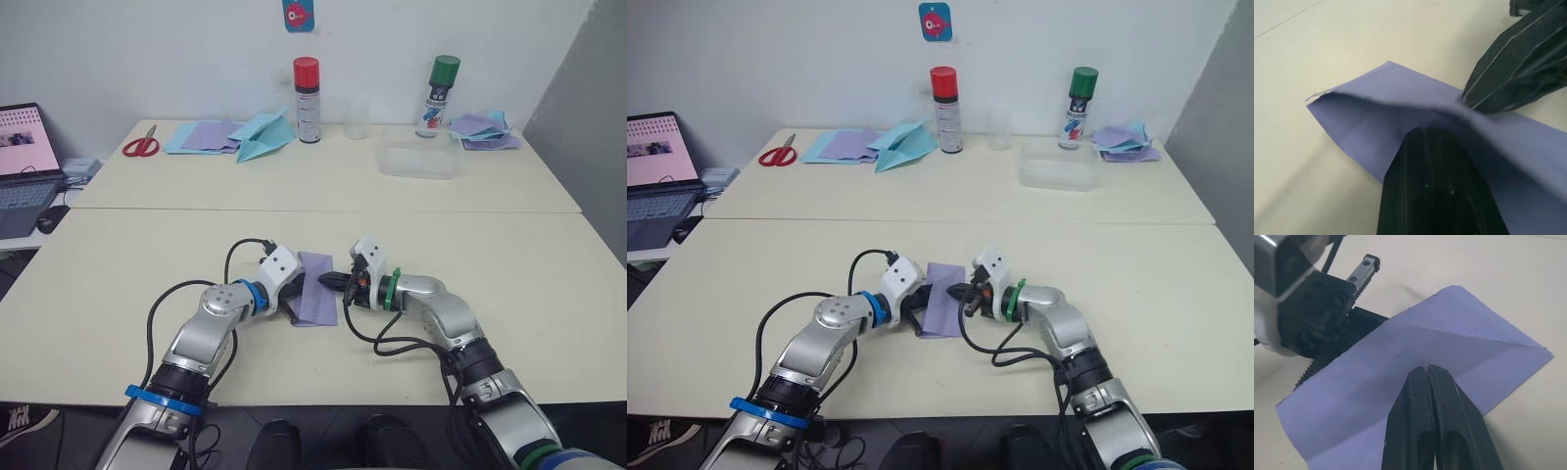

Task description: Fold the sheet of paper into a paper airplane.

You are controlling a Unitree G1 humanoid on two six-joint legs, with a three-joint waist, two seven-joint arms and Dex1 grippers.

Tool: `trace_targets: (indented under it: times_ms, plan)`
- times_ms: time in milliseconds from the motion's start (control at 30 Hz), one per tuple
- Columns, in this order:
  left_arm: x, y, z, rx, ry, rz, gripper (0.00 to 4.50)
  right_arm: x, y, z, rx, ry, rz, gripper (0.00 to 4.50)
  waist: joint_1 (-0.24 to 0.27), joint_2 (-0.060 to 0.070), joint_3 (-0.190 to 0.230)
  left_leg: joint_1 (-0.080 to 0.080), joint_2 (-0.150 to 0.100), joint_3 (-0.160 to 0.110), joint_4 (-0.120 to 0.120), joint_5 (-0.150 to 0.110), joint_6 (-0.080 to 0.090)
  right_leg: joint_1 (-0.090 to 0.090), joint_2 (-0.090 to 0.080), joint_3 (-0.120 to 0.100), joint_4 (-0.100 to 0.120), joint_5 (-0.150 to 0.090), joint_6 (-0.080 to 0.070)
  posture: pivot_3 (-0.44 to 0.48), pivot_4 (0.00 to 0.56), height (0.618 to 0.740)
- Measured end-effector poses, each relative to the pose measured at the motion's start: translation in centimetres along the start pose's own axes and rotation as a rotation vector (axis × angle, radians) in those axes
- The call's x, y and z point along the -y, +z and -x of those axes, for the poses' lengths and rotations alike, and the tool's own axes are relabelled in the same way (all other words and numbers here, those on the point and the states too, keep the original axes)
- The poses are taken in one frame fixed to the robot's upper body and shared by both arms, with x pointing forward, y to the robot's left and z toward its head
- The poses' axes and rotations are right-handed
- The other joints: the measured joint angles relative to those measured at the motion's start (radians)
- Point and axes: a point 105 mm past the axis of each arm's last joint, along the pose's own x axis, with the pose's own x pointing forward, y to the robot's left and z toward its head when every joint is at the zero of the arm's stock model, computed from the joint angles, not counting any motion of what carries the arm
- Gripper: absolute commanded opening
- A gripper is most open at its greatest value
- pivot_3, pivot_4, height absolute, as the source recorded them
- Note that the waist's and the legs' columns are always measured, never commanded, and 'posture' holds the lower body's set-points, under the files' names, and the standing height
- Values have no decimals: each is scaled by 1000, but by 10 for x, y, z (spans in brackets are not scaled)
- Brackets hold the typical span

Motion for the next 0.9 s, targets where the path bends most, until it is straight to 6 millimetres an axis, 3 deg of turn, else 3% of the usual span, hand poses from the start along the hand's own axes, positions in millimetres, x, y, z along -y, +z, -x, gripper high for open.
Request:
trace_targets:
  times_ms: [167,433,600,700,900]
  plan:
    - [-5,-3,11,-27,22,13,0,-2,-9,-8,-39,2,48,68,-9,0,0,0,1,0,-2,0,0,-1,0,1,0,0,0,0,150,740]
    - [-30,-11,55,-136,129,54,0,-5,-6,-13,-83,12,130,68,-25,-1,1,4,1,-2,-14,0,0,-3,3,0,0,-4,-6,0,150,740]
    - [-40,16,66,-12,164,100,0,-5,-5,-13,-86,9,142,68,-24,-3,2,4,2,-2,-14,0,0,-3,2,-1,0,-4,-8,0,150,740]
    - [-27,33,63,61,84,108,0,-5,-4,-13,-86,11,147,68,-25,-4,3,4,2,-1,-14,0,0,-3,1,1,-1,-5,-7,0,150,740]
    - [3,35,40,62,-22,124,0,-5,-4,-13,-84,13,157,68,-25,-4,3,4,2,-1,-14,0,0,-3,1,0,-1,-5,-7,0,150,740]
